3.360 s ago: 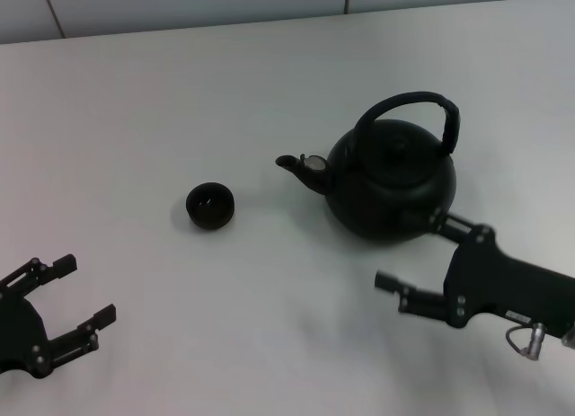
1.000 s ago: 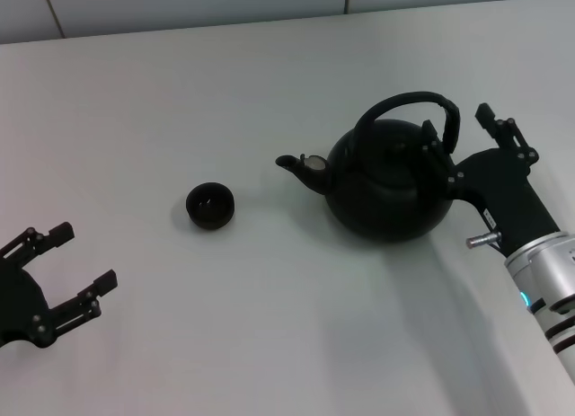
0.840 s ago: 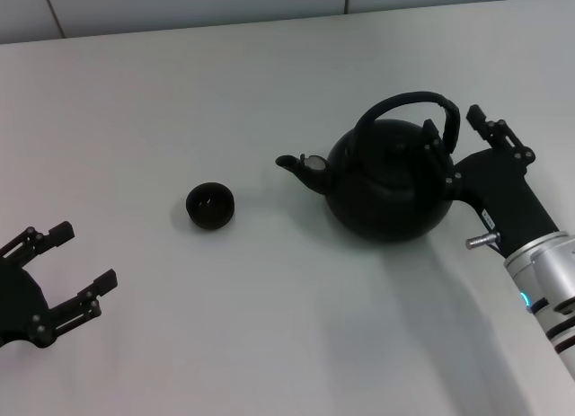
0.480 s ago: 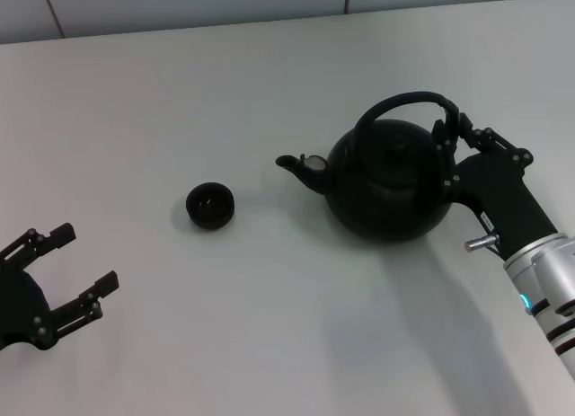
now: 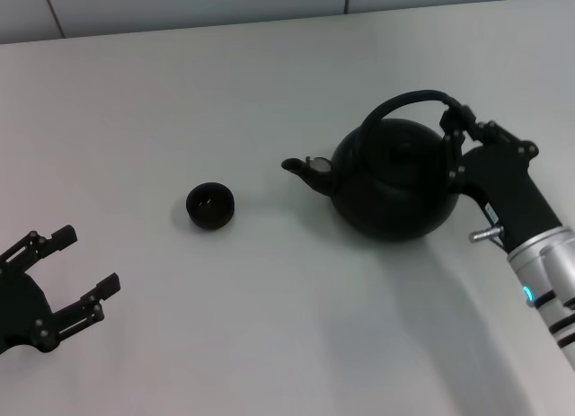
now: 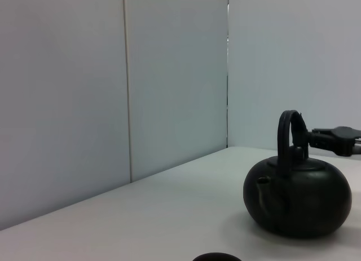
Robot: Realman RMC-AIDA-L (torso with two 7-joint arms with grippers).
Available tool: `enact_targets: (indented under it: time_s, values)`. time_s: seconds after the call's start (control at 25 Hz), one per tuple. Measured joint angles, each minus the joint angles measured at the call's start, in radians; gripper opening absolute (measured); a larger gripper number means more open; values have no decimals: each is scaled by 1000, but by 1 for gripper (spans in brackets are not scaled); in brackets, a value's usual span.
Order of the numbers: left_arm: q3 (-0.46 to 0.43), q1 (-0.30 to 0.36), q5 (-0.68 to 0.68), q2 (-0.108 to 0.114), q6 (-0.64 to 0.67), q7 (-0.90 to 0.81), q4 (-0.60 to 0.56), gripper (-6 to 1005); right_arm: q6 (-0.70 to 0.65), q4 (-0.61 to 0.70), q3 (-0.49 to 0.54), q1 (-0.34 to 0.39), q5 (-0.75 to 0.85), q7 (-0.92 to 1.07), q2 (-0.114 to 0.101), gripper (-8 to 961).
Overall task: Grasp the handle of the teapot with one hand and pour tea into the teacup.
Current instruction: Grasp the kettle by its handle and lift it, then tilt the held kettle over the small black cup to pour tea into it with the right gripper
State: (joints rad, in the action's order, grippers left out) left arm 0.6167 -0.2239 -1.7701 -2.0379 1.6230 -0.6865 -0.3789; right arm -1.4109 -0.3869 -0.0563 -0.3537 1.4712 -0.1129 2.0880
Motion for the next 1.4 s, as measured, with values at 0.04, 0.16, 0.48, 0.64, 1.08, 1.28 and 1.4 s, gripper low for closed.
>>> enact_targets:
  time_s: [0.04, 0.16, 0.48, 0.64, 1.08, 1.28, 1.4]
  values:
    - [0, 0, 0, 0, 0, 0, 0, 813, -8, 13, -2, -11, 0, 24, -1, 138]
    - [0, 0, 0, -2, 2, 0, 0, 813, -12, 23, -5, -29, 0, 38, -3, 139]
    - [0, 4, 0, -9, 9, 1, -8, 813, -9, 81, -7, -78, 9, 100, -5, 132]
    - [0, 5, 0, -15, 10, 1, -8, 813, -12, 106, -6, -97, 37, 137, -6, 129]
    - [0, 4, 0, -20, 11, 2, -7, 813, 50, 296, -9, -195, 197, 433, -11, 128]
    - [-6, 2, 0, -21, 11, 2, -3, 813, 107, 396, -11, -276, 288, 562, -11, 127]
    - [-11, -3, 0, -22, 11, 2, -1, 813, 162, 428, -13, -326, 341, 598, -11, 127]
